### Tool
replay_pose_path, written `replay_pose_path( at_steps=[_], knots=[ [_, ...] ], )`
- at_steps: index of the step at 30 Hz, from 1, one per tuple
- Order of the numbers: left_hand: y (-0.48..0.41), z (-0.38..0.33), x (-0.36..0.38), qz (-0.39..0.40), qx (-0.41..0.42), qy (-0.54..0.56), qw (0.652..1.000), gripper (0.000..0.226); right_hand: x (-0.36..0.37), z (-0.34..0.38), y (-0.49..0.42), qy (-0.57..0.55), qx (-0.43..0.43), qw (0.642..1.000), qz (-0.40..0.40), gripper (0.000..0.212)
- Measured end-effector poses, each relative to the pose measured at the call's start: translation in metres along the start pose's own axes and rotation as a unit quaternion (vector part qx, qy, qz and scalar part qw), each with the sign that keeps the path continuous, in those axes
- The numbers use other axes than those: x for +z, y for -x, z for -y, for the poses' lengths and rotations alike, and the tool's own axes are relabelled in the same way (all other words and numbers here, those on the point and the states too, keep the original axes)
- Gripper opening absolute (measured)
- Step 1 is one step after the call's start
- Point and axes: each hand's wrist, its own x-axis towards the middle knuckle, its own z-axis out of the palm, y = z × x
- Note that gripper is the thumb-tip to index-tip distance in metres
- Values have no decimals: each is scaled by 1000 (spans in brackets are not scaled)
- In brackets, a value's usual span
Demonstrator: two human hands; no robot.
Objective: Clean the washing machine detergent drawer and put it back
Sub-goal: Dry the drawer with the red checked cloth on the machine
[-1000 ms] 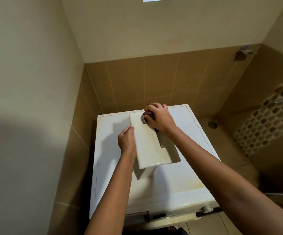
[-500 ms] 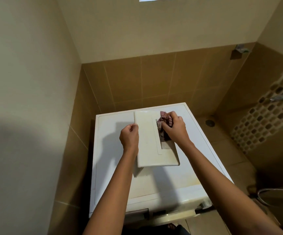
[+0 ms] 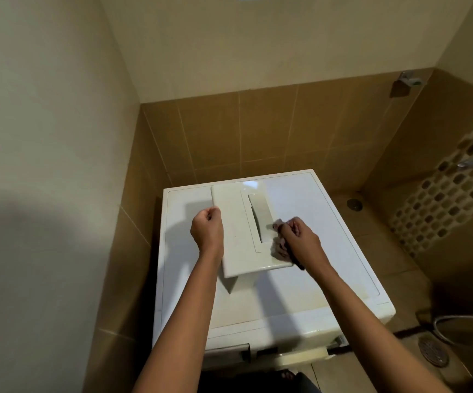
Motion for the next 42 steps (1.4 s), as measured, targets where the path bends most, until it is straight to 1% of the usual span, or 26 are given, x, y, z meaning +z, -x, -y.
replay_pose_path(
  at_steps=[2,3,4,5,6,7,8,9,10,11,13,15,17,20,23,25,26,28,30,33,34,36,38,40,42],
  knots=[
    [1,1,-2,2,-7,5,1000,19,-3,-5,20,8,16,1000,0,25],
    [1,1,-3,5,-12,11,1000,18,-6,-5,25,57,11,998,-12,24],
    [1,1,-3,10,-18,20,1000,18,-8,-3,25,123,-9,992,-41,22],
    [2,0,-4,17,-26,30,999,18,-11,4,20,171,-42,981,-83,20],
    [2,-1,-4,27,-38,42,998,18,-11,14,13,184,-84,971,-126,19],
    [2,-2,-5,38,-54,54,996,17,-10,27,6,164,-127,965,-159,18],
    [2,-2,-7,49,-74,68,994,16,-6,41,-5,131,-164,962,-175,19],
    [1,-3,-8,64,-98,82,990,16,-1,53,-17,104,-197,960,-168,24],
    [1,-4,-9,84,-126,99,984,18,7,64,-30,97,-221,960,-142,31],
    [0,-6,-10,106,-157,122,974,22,17,73,-42,112,-236,960,-100,39],
    [-1,-11,-11,149,-212,177,950,31,40,83,-60,185,-246,951,-1,48],
    [-3,-16,-11,179,-236,204,933,28,63,83,-68,277,-265,922,60,47],
    [-5,-18,-12,189,-242,216,927,21,78,79,-64,321,-297,897,68,38],
    [-6,-18,-14,177,-253,235,922,23,82,68,-42,333,-336,880,50,28],
    [-4,-18,-12,160,-266,259,915,22,71,52,-12,333,-357,872,36,30],
    [-3,-20,-10,159,-261,265,914,19,64,42,8,343,-388,854,46,32],
    [-2,-20,-9,156,-258,260,917,25,60,37,17,350,-404,843,50,32],
    [-2,-18,-9,132,-246,228,933,31,50,27,32,359,-426,829,57,34],
    [-3,-14,-8,102,-212,169,957,29,40,19,40,355,-444,819,76,33],
    [-2,-12,0,51,-122,13,991,32,22,9,44,345,-467,808,103,28],
    [0,-13,3,33,-93,-45,994,33,16,7,44,343,-471,806,104,27],
    [5,-14,8,11,-48,-138,989,33,6,1,42,334,-474,809,98,25],
    [8,-14,9,-4,-16,-191,981,34,-3,-5,40,317,-465,823,75,25],
    [10,-12,9,-10,7,-213,977,34,-9,-8,33,290,-431,854,44,25],
    [12,-11,10,-8,34,-239,970,37,-9,-7,22,262,-379,888,10,24]
  ],
)
